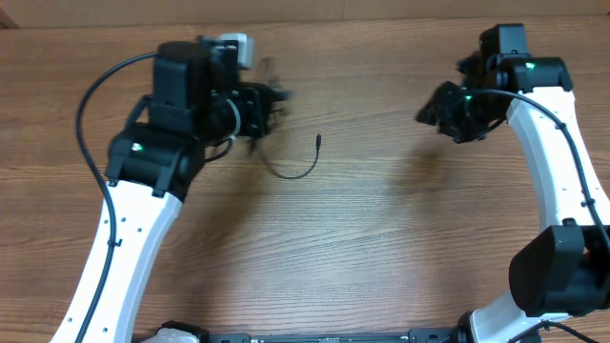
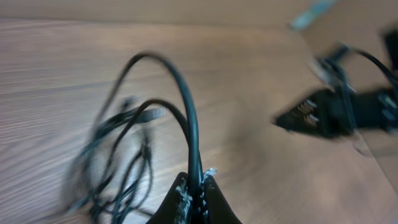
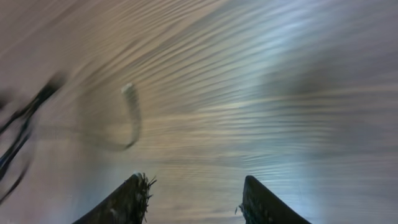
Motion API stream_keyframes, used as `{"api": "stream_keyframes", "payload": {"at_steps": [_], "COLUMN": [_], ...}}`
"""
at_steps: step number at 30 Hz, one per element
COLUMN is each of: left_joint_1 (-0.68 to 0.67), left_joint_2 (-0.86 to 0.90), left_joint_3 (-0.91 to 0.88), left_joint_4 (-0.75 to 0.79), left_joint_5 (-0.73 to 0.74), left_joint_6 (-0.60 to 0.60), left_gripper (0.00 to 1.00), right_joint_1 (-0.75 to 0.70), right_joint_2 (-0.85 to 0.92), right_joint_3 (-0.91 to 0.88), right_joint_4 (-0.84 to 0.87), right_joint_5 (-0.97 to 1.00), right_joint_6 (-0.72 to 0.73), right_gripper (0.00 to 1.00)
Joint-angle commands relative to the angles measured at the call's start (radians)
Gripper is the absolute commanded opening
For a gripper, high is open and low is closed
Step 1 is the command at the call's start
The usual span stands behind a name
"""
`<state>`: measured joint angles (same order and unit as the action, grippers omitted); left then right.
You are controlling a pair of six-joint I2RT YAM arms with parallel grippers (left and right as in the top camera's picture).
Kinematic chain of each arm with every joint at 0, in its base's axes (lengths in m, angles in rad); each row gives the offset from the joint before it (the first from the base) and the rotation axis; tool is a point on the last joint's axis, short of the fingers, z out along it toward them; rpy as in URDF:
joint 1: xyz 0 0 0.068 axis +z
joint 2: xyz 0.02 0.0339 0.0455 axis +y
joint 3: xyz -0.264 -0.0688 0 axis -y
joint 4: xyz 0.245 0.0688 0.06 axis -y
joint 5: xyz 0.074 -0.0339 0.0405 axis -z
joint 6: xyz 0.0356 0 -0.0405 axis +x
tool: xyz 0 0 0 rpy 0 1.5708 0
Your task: Untangle cables
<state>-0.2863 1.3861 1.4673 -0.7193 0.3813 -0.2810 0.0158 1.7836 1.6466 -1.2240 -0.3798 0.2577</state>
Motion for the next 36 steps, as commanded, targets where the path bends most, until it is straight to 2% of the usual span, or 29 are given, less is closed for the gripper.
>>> {"api": "stream_keyframes", "payload": {"at_steps": [1,4,5,7,8,10,12,18,22,30,36], "left_joint_1": [-0.008,-0.008,-0.008,-0.008,-0.008,-0.009,-0.010,-0.010,-0.012,-0.020,-0.044], "left_joint_2": [-0.001,-0.001,-0.001,0.000,0.000,0.000,0.000,0.037,0.113,0.312,0.455], "left_joint_3": [0.022,0.022,0.022,0.022,0.022,0.022,0.020,-0.021,-0.073,-0.096,-0.096], "left_joint_4": [-0.055,-0.179,-0.217,-0.263,-0.276,-0.279,-0.276,-0.275,-0.258,-0.148,-0.068], "left_joint_5": [-0.101,-0.348,-0.383,-0.400,-0.399,-0.386,-0.355,-0.258,-0.262,-0.257,-0.257], "left_joint_6": [0.043,-0.043,-0.060,-0.063,-0.063,-0.063,-0.063,-0.069,-0.076,0.124,0.197], "left_gripper": [0.04,0.06,0.12,0.48,0.59,0.63,0.72,0.73,0.74,0.70,0.64], "right_joint_1": [0.002,0.000,0.000,0.000,0.000,0.000,0.000,0.000,0.000,0.000,0.000], "right_joint_2": [0.000,0.000,0.000,0.000,0.000,0.000,0.000,0.000,0.000,0.000,0.000], "right_joint_3": [-0.002,-0.002,-0.002,-0.002,-0.002,-0.002,-0.002,-0.002,-0.002,-0.002,-0.002], "right_joint_4": [-0.002,-0.016,-0.022,-0.035,-0.039,-0.044,-0.050,-0.069,-0.082,-0.085,-0.092], "right_joint_5": [-0.135,-0.091,-0.064,-0.025,-0.013,-0.013,-0.013,0.011,0.032,0.032,0.032], "right_joint_6": [-0.102,-0.103,-0.103,-0.103,-0.103,-0.103,-0.104,-0.110,-0.111,-0.110,-0.110], "right_gripper": [0.49,0.50,0.52,0.56,0.58,0.59,0.61,0.66,0.66,0.67,0.67]}}
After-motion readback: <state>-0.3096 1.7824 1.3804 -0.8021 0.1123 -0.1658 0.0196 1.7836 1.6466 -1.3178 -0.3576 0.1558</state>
